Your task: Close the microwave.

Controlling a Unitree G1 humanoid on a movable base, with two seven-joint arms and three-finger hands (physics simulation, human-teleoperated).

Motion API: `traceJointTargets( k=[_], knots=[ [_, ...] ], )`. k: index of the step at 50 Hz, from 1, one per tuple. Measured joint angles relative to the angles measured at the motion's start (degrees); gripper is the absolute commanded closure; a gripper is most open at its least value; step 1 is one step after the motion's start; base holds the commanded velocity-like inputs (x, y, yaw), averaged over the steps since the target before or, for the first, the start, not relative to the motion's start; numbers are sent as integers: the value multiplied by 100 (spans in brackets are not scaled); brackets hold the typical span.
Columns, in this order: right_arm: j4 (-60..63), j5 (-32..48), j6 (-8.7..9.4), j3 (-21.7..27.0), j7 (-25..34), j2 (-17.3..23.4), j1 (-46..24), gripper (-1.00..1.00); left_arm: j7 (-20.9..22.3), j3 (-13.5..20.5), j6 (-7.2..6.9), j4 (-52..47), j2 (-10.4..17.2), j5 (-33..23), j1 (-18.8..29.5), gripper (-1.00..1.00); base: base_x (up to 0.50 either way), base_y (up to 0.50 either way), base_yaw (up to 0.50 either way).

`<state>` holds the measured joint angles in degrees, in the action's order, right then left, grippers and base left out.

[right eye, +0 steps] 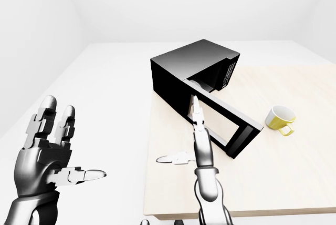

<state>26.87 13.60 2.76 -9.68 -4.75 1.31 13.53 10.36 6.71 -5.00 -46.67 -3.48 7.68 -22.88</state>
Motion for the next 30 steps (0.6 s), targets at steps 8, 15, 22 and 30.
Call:
traceJointTargets(
  k=[8,15,22,30],
  knots=[
    [-393,-16,-129,101,-6,-45,-142,-100,1,-14,0,-4,1,-6,-13,-100,0,0,0],
    [-669,-29,-208,202,-14,-80,-267,-100,6,-19,0,-11,2,-5,-30,-100,0,0,0],
    [-904,-38,-265,309,-34,-108,-396,-100,15,-14,0,-23,-1,-7,-42,-100,0,0,0],
    [-1166,-54,-303,416,-57,-137,-580,-100,22,-19,0,-41,-6,-17,-57,-100,0,0,0]
  ],
)
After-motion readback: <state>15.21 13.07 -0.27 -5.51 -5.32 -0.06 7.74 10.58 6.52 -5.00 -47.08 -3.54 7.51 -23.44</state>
